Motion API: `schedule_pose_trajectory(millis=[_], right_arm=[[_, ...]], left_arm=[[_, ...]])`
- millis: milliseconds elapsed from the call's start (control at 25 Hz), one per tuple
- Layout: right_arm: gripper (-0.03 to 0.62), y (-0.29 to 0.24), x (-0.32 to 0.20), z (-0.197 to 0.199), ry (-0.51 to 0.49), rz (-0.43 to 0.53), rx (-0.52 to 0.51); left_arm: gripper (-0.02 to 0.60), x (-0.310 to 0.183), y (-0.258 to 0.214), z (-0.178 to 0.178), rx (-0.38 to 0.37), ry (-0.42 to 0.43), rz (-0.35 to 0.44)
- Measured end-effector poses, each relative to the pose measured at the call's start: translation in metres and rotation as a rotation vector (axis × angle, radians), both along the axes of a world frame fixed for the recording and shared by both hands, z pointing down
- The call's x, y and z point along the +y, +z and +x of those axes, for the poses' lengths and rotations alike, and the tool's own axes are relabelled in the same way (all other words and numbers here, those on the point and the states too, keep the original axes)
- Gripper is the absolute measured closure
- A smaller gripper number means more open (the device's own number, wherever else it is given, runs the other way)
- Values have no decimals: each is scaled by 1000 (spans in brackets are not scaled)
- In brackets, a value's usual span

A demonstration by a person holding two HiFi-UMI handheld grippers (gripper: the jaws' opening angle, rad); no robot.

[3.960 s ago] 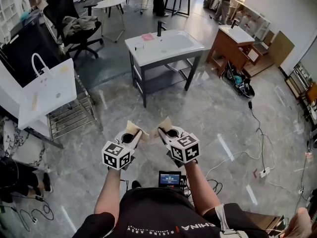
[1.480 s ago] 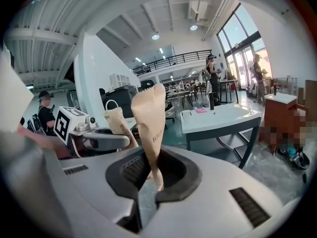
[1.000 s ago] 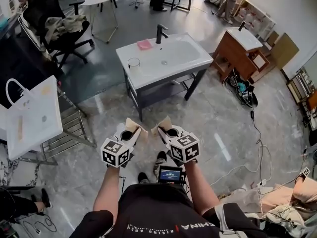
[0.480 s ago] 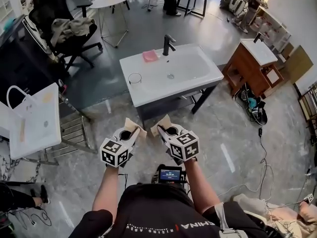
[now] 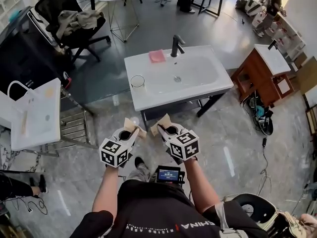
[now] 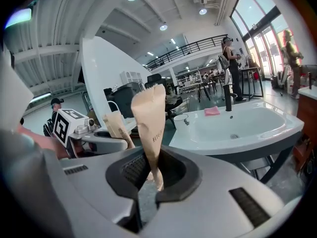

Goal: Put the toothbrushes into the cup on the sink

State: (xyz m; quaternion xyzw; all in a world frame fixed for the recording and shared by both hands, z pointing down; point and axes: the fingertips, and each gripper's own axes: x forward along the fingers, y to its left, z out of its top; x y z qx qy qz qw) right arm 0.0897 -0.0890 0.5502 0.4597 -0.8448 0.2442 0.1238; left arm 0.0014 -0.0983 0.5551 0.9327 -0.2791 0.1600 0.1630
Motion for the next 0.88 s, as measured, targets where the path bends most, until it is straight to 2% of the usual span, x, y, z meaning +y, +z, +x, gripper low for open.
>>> schedule_pose_trajectory(millis=[280,640,880], right_arm=[[556,6,-49,2,8,-16,12],[556,-5,-143,-6,38,-7,46],[556,3,-170,-14,45,-32,56]], left_arm=[[545,-53,7,2,11,-1,-12],[545,-148,-4,-4,40,30,13],[545,-181,2,-9,44,38,-1]])
